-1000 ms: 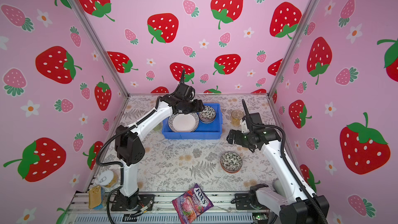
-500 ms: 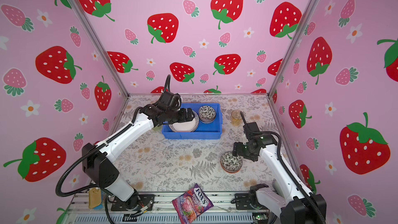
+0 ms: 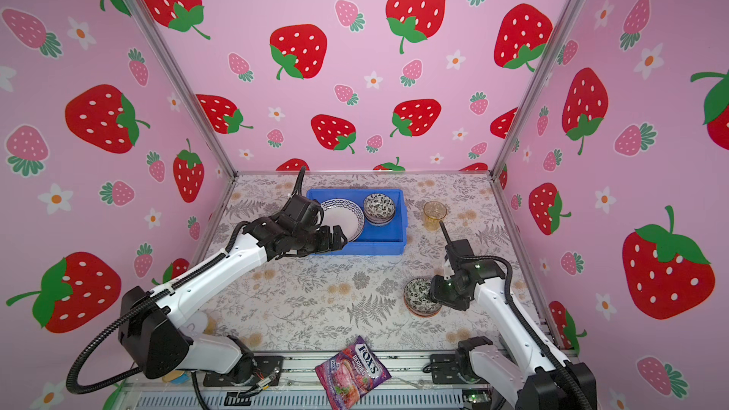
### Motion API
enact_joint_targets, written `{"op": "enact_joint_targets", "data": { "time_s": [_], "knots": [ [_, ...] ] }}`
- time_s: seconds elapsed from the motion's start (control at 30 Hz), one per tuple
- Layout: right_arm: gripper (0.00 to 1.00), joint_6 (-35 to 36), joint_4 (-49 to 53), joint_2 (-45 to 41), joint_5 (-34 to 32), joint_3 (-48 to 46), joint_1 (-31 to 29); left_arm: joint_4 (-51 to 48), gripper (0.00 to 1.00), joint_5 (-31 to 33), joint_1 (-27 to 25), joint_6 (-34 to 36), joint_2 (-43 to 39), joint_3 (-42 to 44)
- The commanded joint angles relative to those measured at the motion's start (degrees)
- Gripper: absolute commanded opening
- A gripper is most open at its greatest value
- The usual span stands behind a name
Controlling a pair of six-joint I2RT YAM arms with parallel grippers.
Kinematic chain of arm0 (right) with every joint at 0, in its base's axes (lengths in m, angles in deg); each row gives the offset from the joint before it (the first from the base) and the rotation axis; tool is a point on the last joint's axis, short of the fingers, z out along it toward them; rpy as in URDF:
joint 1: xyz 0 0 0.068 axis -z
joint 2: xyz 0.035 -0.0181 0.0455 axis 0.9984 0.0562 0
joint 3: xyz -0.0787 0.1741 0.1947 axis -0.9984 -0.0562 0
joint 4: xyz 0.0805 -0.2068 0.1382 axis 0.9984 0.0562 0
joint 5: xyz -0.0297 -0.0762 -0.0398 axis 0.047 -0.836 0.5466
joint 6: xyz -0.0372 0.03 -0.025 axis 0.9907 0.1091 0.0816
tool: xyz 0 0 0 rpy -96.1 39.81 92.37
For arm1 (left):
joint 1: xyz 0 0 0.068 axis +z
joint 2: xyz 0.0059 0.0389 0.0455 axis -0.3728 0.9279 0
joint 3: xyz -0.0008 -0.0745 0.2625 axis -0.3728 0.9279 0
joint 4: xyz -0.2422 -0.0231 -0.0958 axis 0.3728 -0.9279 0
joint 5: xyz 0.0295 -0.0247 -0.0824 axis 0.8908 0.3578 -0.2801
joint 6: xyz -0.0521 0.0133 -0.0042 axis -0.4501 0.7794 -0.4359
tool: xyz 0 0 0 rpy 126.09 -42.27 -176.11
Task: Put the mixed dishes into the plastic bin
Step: 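Grasp the leaf-patterned bowl rim on the orange bowl with right gripper while left reaches over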
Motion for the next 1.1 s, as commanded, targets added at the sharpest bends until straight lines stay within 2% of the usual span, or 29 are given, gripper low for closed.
{"op": "enact_joint_targets", "data": {
  "time_s": [0.0,0.37,0.5,1.07],
  "knots": [
    [0.43,-1.07,-1.21,-1.11,1.67,-1.25,0.31,1.21,0.99,-0.2,-0.58,-1.34,0.26,-0.07],
    [0.21,-0.74,-1.81,-0.88,1.32,-1.49,0.31,2.54,0.99,-0.89,-1.93,-1.66,3.66,-1.06],
    [0.17,-0.41,-2.31,-0.42,1.41,-1.58,0.28,2.65,0.99,-2.43,-2.11,-1.8,4.4,-1.23],
    [0.05,0.66,-1.0,0.29,0.13,3.57,0.3,2.31,0.99,-2.03,-3.47,-2.48,4.2,-1.94]
  ]
}}
